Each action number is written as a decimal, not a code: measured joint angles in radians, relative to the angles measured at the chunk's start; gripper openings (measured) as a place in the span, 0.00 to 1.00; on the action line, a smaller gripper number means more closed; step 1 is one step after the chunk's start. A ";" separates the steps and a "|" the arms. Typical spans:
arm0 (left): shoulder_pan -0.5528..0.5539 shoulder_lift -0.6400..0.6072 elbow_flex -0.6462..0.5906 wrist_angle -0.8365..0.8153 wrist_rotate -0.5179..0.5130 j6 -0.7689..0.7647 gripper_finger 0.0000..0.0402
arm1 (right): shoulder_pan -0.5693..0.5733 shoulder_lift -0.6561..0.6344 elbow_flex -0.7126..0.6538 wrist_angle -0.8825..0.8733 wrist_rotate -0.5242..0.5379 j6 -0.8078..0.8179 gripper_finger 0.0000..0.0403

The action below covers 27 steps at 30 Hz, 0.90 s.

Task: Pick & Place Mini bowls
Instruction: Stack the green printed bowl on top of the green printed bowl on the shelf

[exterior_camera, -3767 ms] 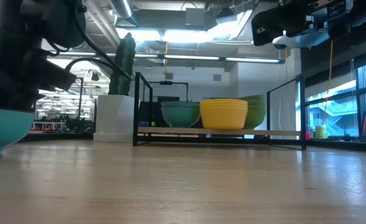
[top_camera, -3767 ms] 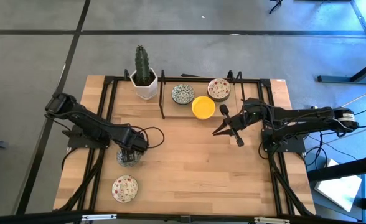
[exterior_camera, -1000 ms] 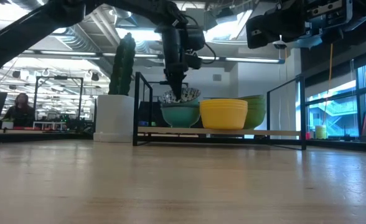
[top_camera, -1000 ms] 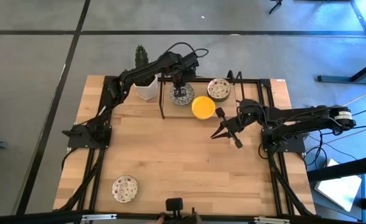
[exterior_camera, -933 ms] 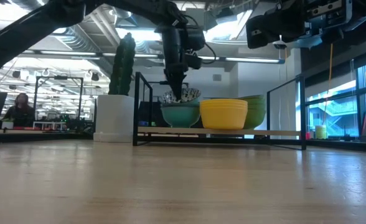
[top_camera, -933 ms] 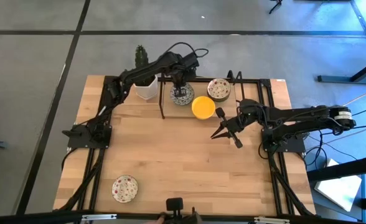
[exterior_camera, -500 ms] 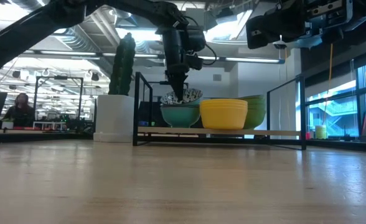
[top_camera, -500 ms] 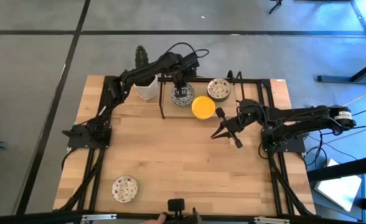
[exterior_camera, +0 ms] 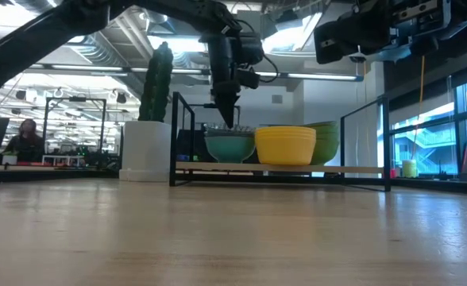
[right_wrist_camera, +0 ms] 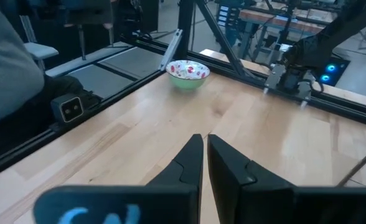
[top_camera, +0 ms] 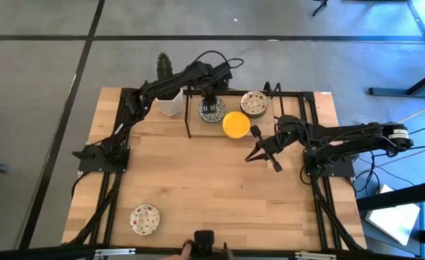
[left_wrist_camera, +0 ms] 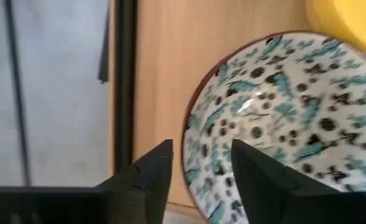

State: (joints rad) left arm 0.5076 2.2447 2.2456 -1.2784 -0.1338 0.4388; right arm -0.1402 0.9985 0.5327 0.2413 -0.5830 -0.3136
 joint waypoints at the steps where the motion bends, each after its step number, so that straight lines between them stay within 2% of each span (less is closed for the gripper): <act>1: -0.002 -0.003 0.000 -0.001 -0.020 0.007 0.41 | 0.000 0.000 0.000 0.000 -0.013 0.004 0.06; 7: -0.032 -0.021 0.055 -0.024 -0.179 0.070 0.50 | 0.000 0.000 0.000 0.000 -0.049 0.018 0.06; 9: -0.050 -0.026 0.089 -0.027 -0.187 0.079 0.51 | 0.000 0.000 0.000 0.000 -0.049 0.018 0.06; 11: -0.068 -0.029 0.112 -0.006 -0.183 0.037 0.51 | 0.000 0.000 0.000 0.000 -0.048 0.019 0.06; 13: -0.087 -0.030 0.105 0.029 -0.241 -0.017 0.49 | 0.000 0.000 0.000 0.000 -0.048 0.019 0.06; 16: -0.112 -0.030 0.039 0.087 -0.368 -0.025 0.39 | 0.000 0.000 0.000 0.000 -0.048 0.019 0.06; 21: -0.132 -0.025 -0.084 0.220 -0.352 -0.035 0.07 | 0.000 0.000 0.000 0.000 -0.047 0.037 0.06; 24: -0.127 -0.026 -0.114 0.257 -0.414 -0.048 0.02 | 0.001 0.000 0.000 0.000 -0.048 0.052 0.06; 27: -0.124 -0.025 -0.128 0.271 -0.413 -0.044 0.01 | 0.010 0.000 0.000 -0.001 -0.047 0.051 0.06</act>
State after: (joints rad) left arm 0.3832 2.2196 2.1174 -1.0073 -0.5464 0.3948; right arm -0.1301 0.9985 0.5327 0.2403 -0.6304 -0.2624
